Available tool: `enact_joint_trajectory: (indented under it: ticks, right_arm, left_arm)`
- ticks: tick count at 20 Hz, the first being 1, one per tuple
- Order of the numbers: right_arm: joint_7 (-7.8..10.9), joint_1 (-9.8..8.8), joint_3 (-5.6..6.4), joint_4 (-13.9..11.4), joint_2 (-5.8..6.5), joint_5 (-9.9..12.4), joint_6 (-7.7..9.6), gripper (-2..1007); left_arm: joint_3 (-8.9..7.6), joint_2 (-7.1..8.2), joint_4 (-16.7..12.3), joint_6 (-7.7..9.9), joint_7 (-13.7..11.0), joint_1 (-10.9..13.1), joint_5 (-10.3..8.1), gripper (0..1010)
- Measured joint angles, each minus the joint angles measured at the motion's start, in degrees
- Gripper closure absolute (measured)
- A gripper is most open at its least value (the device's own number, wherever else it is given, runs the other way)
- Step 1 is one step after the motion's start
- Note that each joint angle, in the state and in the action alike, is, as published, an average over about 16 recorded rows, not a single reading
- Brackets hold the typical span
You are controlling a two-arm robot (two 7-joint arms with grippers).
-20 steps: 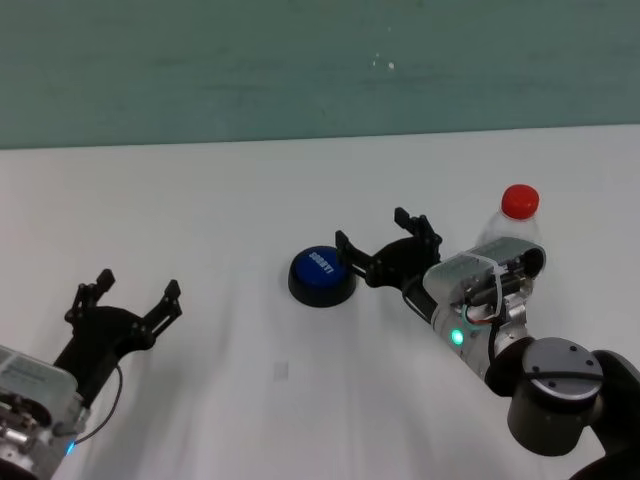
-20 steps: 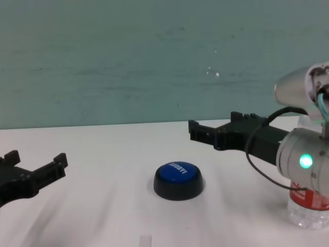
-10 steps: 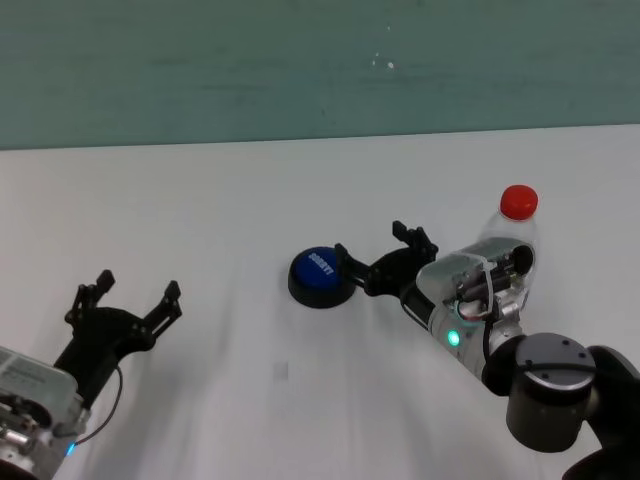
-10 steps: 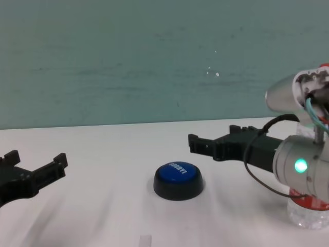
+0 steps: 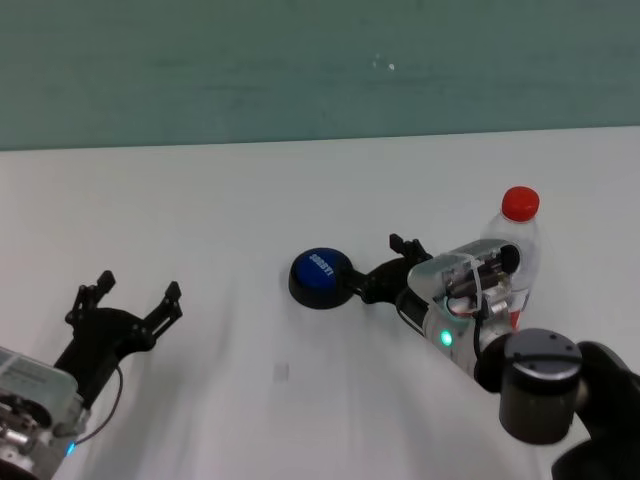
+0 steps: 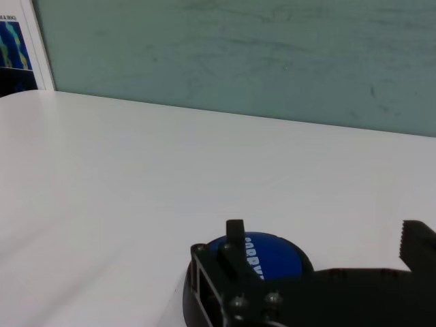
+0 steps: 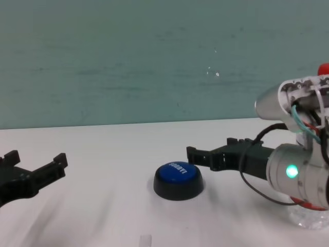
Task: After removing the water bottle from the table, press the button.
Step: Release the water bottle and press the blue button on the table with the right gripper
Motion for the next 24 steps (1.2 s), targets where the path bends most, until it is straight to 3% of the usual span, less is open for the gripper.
enact_joint_trajectory:
  ticks: [15, 24]
  right_arm:
    - [0.22, 4.24, -0.38, 6.3, -1.73, -0.2, -0.5, 5]
    - [0.35, 5.75, -0.72, 8.6, -2.42, -0.3, -0.86, 5]
  left_arm:
    - [0.0, 0.0, 0.0, 0.0, 0.0, 0.0, 0.0, 7]
    - [0.0, 0.0, 0.0, 0.0, 0.0, 0.0, 0.0, 7]
